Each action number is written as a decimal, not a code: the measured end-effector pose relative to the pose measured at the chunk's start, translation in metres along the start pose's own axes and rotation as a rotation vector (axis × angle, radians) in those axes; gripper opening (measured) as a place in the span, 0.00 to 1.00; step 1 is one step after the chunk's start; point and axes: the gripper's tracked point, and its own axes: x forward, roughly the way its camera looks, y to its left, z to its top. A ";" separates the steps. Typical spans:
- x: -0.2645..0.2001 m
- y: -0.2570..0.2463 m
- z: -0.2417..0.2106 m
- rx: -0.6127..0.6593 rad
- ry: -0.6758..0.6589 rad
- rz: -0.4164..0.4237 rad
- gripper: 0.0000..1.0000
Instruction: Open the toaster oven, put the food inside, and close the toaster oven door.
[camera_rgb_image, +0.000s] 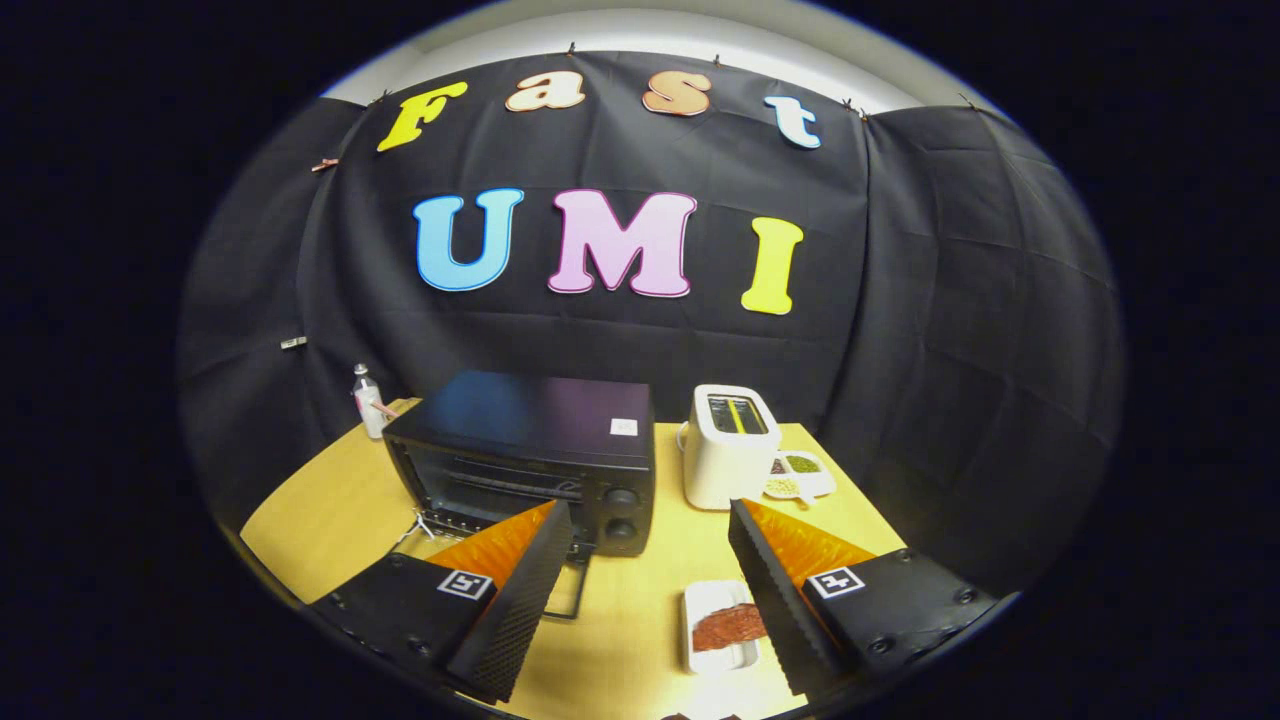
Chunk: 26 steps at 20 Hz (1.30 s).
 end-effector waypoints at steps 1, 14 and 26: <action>0.003 -0.013 -0.002 0.001 0.005 -0.002 0.98; 0.049 -0.132 -0.073 0.155 0.240 0.140 0.99; 0.039 -0.127 -0.193 0.407 0.614 0.321 0.97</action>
